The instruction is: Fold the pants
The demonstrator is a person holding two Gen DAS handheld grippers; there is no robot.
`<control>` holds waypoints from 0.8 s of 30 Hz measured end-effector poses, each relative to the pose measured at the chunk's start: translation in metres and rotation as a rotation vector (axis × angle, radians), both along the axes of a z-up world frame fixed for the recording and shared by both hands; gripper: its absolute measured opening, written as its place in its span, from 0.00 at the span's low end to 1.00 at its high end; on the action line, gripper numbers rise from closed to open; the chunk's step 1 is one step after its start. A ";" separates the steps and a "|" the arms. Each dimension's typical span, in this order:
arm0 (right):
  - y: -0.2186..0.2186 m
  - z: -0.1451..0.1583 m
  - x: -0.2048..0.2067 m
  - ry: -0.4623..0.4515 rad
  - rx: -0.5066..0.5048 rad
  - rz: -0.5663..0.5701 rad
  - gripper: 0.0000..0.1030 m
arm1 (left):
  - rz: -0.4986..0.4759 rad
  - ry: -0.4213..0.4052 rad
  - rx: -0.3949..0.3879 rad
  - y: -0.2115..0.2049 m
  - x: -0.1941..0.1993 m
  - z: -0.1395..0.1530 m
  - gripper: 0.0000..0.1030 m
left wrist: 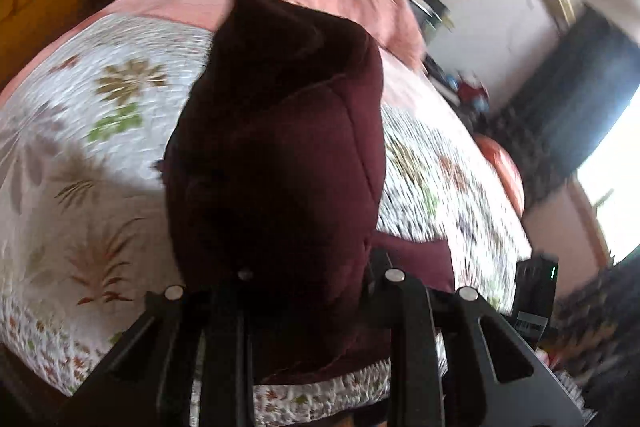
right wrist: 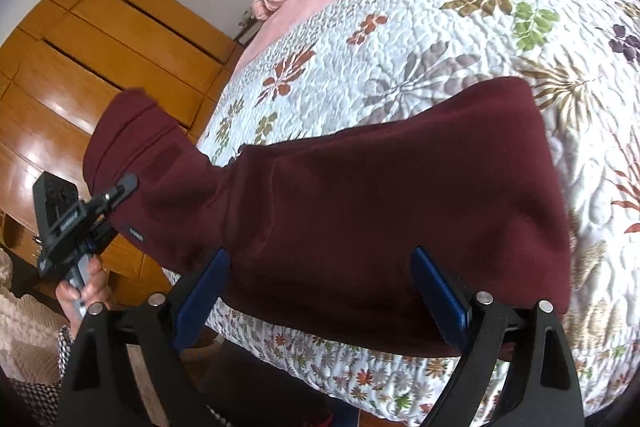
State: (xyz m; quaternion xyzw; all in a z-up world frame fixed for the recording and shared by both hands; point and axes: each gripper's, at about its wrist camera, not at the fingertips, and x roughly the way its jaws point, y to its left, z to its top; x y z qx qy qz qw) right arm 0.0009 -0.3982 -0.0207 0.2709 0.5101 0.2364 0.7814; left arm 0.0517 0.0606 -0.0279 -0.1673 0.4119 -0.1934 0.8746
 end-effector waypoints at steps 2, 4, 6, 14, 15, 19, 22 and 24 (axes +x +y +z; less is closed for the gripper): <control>-0.005 -0.001 0.001 0.002 0.004 -0.015 0.90 | -0.051 0.009 0.028 -0.020 -0.002 -0.005 0.23; -0.010 -0.002 0.001 0.002 0.007 -0.022 0.90 | -0.078 0.033 0.052 -0.039 0.002 -0.012 0.23; -0.012 -0.003 0.000 0.004 0.005 -0.028 0.90 | -0.113 0.053 0.103 -0.061 0.003 -0.022 0.23; -0.019 -0.012 0.000 0.038 0.000 -0.048 0.90 | -0.203 0.116 0.292 -0.111 0.010 -0.076 0.27; -0.020 -0.013 0.000 0.041 0.001 -0.048 0.90 | -0.205 0.116 0.298 -0.114 0.010 -0.080 0.27; -0.020 -0.016 0.001 0.050 0.002 -0.048 0.90 | -0.212 0.124 0.254 -0.104 0.004 -0.075 0.54; -0.019 -0.012 0.001 0.048 0.008 -0.049 0.90 | -0.230 0.150 0.157 -0.095 -0.006 -0.060 0.84; -0.019 -0.008 0.003 0.046 0.037 -0.046 0.90 | -0.254 0.124 0.100 -0.088 -0.014 -0.046 0.88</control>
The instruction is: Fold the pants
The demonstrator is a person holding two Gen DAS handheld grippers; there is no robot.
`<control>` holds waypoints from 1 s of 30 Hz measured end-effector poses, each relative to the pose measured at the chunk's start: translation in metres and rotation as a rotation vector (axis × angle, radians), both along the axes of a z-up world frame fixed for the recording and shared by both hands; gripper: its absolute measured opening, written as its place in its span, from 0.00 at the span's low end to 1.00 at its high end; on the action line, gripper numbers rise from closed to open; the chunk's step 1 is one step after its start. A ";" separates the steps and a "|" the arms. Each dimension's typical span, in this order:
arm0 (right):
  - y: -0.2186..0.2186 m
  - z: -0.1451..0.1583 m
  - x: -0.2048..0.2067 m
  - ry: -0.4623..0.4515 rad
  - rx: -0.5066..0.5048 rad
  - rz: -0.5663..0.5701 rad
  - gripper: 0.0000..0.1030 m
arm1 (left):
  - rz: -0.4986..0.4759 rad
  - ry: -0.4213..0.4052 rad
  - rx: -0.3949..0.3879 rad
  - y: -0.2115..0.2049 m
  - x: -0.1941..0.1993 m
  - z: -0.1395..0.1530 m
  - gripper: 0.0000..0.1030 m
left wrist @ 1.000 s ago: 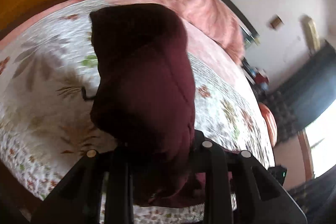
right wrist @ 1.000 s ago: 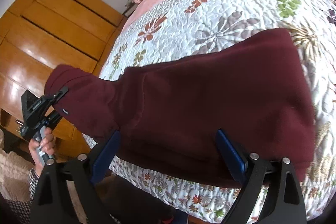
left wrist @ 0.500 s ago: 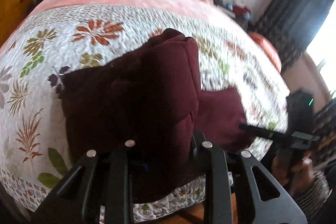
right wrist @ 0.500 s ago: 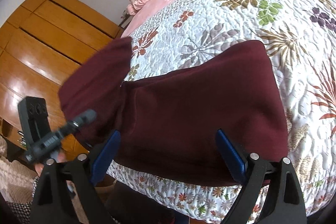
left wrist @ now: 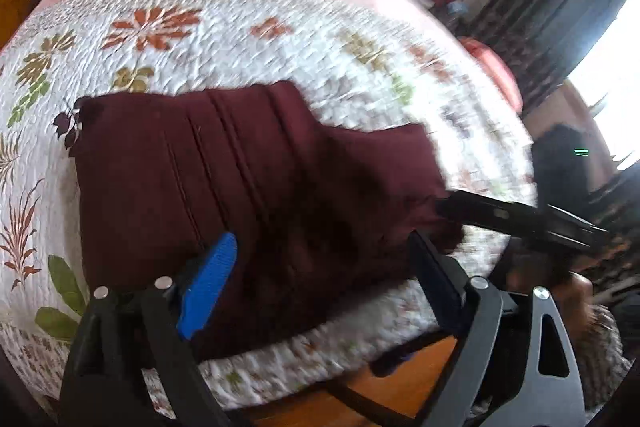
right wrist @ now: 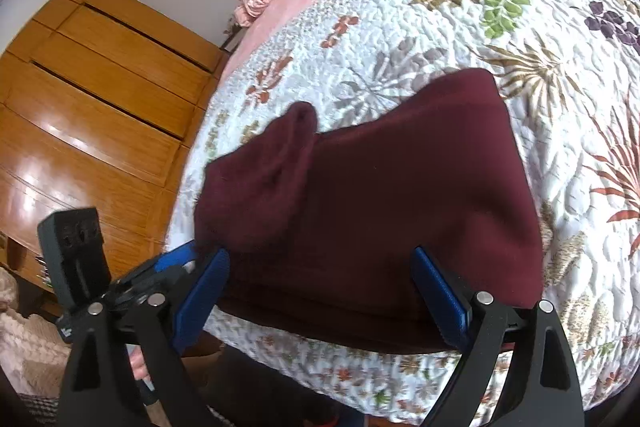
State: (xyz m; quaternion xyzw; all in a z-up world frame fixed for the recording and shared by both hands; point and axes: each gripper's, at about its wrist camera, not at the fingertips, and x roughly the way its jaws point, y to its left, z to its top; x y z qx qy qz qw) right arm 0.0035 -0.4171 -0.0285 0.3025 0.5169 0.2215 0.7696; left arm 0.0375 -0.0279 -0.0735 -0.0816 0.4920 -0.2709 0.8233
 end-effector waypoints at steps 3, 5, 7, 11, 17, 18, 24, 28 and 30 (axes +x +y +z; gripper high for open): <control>0.001 0.004 0.006 0.011 0.075 -0.003 0.92 | 0.053 -0.020 0.024 0.018 0.000 0.010 0.89; 0.005 0.006 0.011 0.020 0.083 0.002 0.92 | 0.129 -0.017 0.078 0.036 0.011 0.007 0.89; 0.013 0.009 0.018 0.027 0.065 0.024 0.92 | 0.221 0.021 0.165 0.049 0.022 0.000 0.89; 0.035 0.012 0.034 0.056 0.070 0.074 0.95 | 0.328 0.046 0.300 0.069 0.041 -0.019 0.89; 0.059 -0.004 0.051 0.133 0.046 0.108 0.95 | 0.315 0.081 0.330 0.071 0.045 -0.043 0.89; 0.063 -0.008 0.052 0.147 0.045 0.112 0.95 | 0.318 0.086 0.317 0.073 0.044 -0.045 0.89; 0.091 -0.033 0.055 0.200 0.035 0.170 0.94 | 0.337 0.152 0.221 0.085 0.048 -0.053 0.89; 0.105 -0.030 0.051 0.137 -0.067 0.194 0.72 | 0.335 0.170 0.202 0.086 0.047 -0.056 0.89; 0.107 -0.031 0.049 0.129 -0.018 0.216 0.48 | 0.331 0.176 0.199 0.086 0.047 -0.056 0.89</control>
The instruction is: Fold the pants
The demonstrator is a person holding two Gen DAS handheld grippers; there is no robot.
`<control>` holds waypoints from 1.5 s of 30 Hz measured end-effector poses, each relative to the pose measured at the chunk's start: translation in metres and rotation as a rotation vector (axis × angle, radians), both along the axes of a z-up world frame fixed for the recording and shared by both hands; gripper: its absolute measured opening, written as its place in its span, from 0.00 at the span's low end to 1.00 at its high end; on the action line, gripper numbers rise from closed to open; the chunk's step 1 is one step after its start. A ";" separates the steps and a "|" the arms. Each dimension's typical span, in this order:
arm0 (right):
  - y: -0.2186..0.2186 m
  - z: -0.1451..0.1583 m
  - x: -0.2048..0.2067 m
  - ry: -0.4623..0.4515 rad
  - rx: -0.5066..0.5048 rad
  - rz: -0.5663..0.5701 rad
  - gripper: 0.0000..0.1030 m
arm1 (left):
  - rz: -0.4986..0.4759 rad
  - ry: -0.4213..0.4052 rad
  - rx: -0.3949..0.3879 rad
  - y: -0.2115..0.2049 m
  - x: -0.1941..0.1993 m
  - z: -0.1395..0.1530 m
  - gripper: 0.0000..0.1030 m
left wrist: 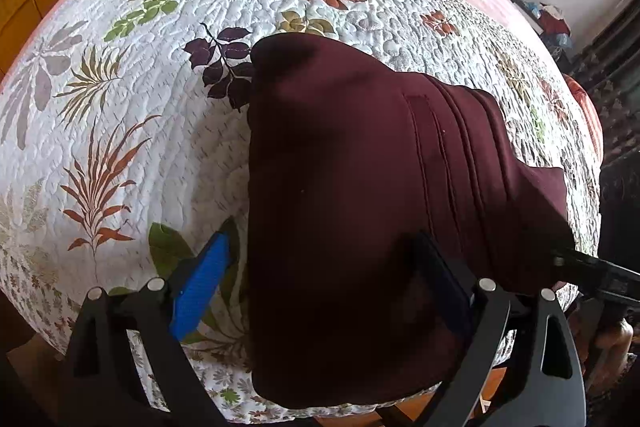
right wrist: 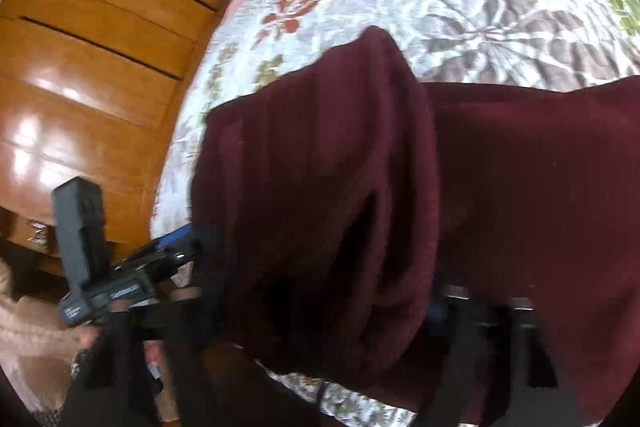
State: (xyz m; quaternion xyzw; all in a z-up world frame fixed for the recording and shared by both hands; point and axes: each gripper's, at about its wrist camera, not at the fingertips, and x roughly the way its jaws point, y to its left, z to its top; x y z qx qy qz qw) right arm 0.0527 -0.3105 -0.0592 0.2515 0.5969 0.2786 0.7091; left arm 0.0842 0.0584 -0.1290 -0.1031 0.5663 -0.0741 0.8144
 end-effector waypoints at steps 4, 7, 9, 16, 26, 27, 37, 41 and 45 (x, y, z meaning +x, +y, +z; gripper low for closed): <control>0.002 0.005 -0.004 -0.032 -0.025 0.010 0.40 | -0.008 -0.007 0.022 0.000 -0.003 0.006 0.89; 0.005 0.012 -0.004 -0.056 -0.035 0.011 0.36 | -0.013 -0.011 0.037 0.002 -0.005 0.010 0.89; 0.006 0.016 -0.003 -0.066 -0.029 0.008 0.34 | -0.017 -0.015 0.046 0.001 -0.006 0.013 0.89; -0.014 0.044 -0.007 -0.098 0.078 -0.037 0.28 | -0.031 -0.063 0.037 -0.003 -0.012 0.036 0.89; -0.074 0.087 -0.022 -0.193 0.074 -0.127 0.27 | -0.079 -0.100 0.018 -0.032 -0.010 0.059 0.89; -0.079 0.089 -0.024 -0.201 0.068 -0.137 0.27 | -0.084 -0.098 0.017 -0.035 -0.009 0.058 0.89; -0.136 0.043 -0.044 -0.104 -0.006 -0.251 0.27 | -0.156 -0.036 0.055 -0.072 -0.007 0.029 0.89; -0.140 0.018 -0.048 -0.071 -0.049 -0.257 0.30 | -0.162 -0.015 0.088 -0.080 -0.006 0.011 0.92; -0.144 0.007 -0.051 -0.033 -0.026 -0.243 0.44 | -0.126 0.030 0.041 -0.076 -0.001 -0.006 0.94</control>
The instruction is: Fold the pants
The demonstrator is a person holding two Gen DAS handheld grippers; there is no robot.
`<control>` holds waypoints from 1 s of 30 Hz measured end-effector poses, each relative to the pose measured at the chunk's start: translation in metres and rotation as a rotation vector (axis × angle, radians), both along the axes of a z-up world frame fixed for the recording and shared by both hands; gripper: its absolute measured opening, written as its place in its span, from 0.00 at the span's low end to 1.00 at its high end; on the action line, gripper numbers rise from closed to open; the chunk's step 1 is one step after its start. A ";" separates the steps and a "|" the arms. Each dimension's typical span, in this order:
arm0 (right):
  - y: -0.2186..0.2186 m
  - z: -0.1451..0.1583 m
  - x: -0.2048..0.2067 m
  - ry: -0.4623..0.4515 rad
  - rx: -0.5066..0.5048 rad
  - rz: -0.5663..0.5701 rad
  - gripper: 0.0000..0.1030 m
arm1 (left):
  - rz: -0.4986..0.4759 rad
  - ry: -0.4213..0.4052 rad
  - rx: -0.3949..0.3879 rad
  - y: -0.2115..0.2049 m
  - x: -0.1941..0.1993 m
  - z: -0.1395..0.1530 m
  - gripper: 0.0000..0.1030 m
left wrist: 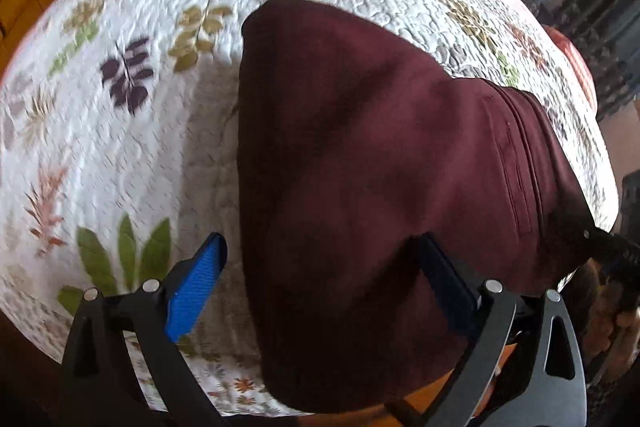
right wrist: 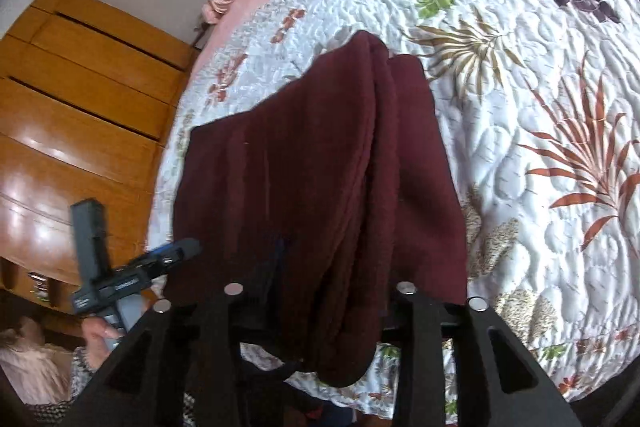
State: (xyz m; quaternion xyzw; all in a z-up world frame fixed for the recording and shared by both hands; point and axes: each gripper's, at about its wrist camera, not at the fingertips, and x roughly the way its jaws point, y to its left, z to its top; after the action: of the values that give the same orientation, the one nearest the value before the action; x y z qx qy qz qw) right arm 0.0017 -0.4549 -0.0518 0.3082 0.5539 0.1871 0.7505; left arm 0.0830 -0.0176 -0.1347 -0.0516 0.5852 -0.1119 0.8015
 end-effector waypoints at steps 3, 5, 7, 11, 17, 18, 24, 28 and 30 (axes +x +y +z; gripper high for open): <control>-0.009 0.019 0.003 -0.027 -0.023 -0.031 0.72 | 0.016 0.012 -0.031 0.006 -0.001 0.006 0.93; -0.015 0.035 0.007 -0.076 -0.065 -0.049 0.81 | 0.012 -0.010 -0.009 0.007 -0.001 0.013 0.92; -0.021 0.047 0.022 -0.105 -0.061 -0.056 0.81 | 0.007 -0.024 -0.001 0.005 -0.001 0.018 0.93; -0.020 0.045 0.064 -0.099 -0.057 -0.028 0.81 | -0.004 -0.010 0.001 -0.002 0.001 0.017 0.92; -0.008 0.007 0.108 0.010 -0.081 0.009 0.79 | -0.015 -0.024 0.027 -0.014 -0.006 0.017 0.92; -0.005 0.006 0.110 -0.010 -0.079 0.029 0.77 | -0.009 -0.028 0.029 -0.015 -0.006 0.017 0.92; 0.002 0.012 0.108 -0.024 -0.151 0.073 0.19 | 0.029 -0.019 0.025 -0.013 -0.004 0.017 0.93; -0.006 0.029 0.100 -0.065 -0.166 0.055 0.10 | 0.032 -0.028 0.022 -0.013 -0.003 0.019 0.93; -0.016 0.035 0.097 -0.072 -0.203 0.007 0.05 | 0.025 -0.043 0.028 -0.014 -0.004 0.024 0.93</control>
State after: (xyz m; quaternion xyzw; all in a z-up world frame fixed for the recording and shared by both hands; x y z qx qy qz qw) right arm 0.0989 -0.4704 -0.0164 0.2215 0.5437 0.1436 0.7967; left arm 0.0787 -0.0321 -0.1112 -0.0453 0.5688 -0.0947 0.8157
